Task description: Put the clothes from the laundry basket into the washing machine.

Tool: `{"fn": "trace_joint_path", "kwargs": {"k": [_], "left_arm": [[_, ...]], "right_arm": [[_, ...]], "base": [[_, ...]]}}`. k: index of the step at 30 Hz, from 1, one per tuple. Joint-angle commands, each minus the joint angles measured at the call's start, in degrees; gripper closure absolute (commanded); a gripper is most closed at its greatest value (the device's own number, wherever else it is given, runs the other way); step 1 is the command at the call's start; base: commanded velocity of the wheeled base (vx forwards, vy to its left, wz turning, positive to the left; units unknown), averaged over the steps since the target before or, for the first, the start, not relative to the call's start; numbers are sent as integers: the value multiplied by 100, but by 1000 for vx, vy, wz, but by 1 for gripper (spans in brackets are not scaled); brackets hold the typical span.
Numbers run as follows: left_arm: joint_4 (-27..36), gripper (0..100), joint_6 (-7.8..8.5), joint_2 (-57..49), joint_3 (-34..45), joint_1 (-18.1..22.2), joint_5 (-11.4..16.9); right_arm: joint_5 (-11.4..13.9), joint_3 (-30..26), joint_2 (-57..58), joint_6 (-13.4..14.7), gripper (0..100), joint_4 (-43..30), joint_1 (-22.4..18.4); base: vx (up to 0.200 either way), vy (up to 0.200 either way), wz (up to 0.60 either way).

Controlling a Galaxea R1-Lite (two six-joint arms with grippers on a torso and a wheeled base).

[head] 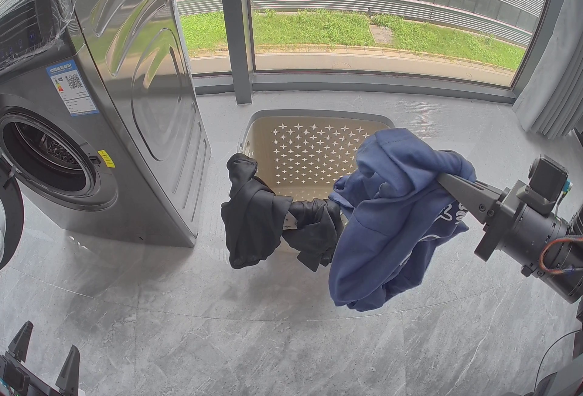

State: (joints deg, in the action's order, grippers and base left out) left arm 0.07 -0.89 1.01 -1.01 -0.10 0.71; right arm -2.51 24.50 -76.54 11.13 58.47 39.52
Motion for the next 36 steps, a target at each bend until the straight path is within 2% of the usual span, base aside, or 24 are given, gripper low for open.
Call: {"fn": "trace_joint_path", "kwargs": {"k": [1, 31, 36], "left_arm": [[1, 0, 1, -75, 92, 1, 0], [1, 0, -8, -75, 92, 1, 0], [-7, 0, 1, -75, 92, 1, 0]], "right_arm": [[5, -42, -1, 3, 100, 7, 12], [23, -51, -54, 21, 100, 7, 126], [111, -60, -54, 21, 100, 7, 152]], "base": [[0, 200, 0], [0, 200, 0], [0, 200, 0]]}}
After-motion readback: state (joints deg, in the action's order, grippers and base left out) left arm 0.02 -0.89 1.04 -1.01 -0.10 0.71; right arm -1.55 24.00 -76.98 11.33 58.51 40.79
